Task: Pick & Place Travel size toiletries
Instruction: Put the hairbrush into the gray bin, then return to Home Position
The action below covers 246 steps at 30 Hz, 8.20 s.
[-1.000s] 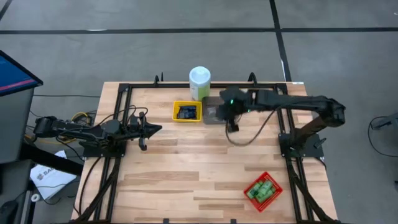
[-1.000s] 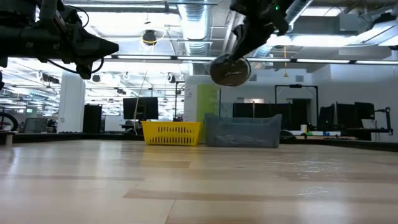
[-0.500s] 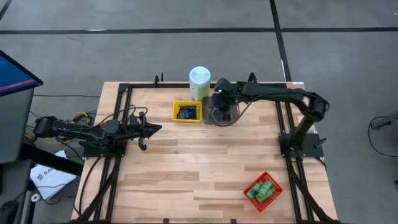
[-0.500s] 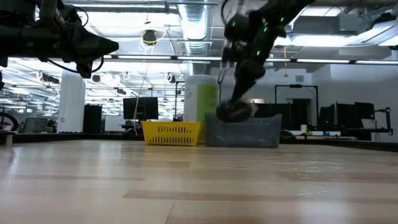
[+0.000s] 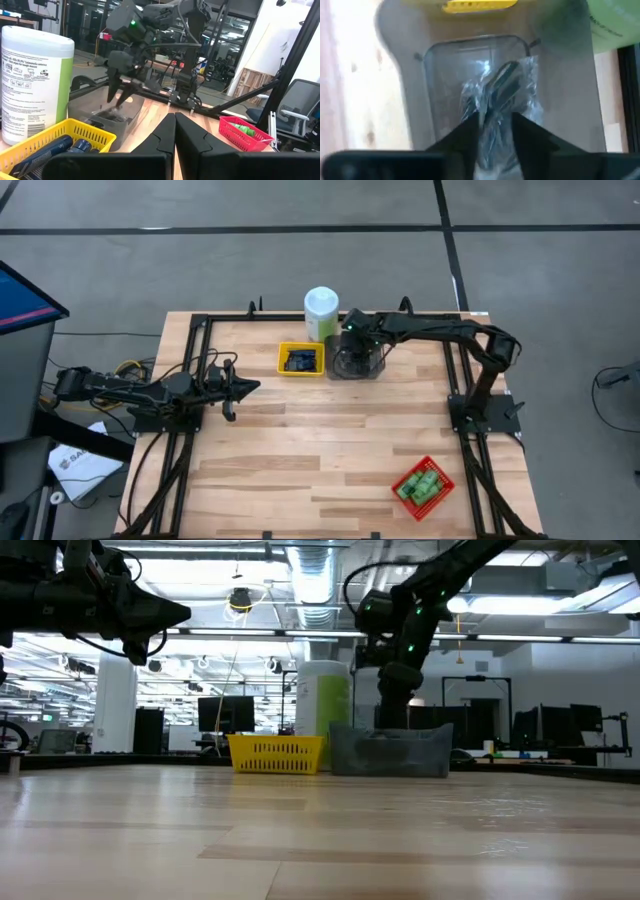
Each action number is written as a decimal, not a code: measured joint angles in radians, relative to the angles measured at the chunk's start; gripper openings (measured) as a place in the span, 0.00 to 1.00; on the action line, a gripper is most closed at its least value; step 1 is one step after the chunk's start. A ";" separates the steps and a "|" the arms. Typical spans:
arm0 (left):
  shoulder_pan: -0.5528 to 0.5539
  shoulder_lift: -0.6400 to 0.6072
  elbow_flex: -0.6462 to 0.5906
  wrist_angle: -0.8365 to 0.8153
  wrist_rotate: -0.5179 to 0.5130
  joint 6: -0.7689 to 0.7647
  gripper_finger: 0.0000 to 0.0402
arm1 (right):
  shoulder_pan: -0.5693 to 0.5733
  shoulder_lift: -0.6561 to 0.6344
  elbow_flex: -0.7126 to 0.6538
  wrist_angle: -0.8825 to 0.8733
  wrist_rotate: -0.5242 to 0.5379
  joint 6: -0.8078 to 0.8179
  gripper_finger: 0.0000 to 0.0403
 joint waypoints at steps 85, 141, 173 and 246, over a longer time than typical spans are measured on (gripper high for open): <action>0.000 0.000 0.000 0.004 0.000 0.000 0.00 | 0.243 -1.782 -1.132 0.664 -0.098 0.548 0.00; 0.006 -0.359 0.000 0.018 0.000 0.053 0.00 | 0.250 -1.753 -1.282 0.681 -0.101 0.575 0.00; 0.078 -0.435 0.000 -0.377 0.342 0.085 0.00 | 0.250 -1.752 -1.283 0.681 -0.102 0.575 0.00; 0.094 -0.435 0.000 -0.391 0.333 0.168 0.00 | 0.250 -1.752 -1.283 0.681 -0.102 0.575 0.00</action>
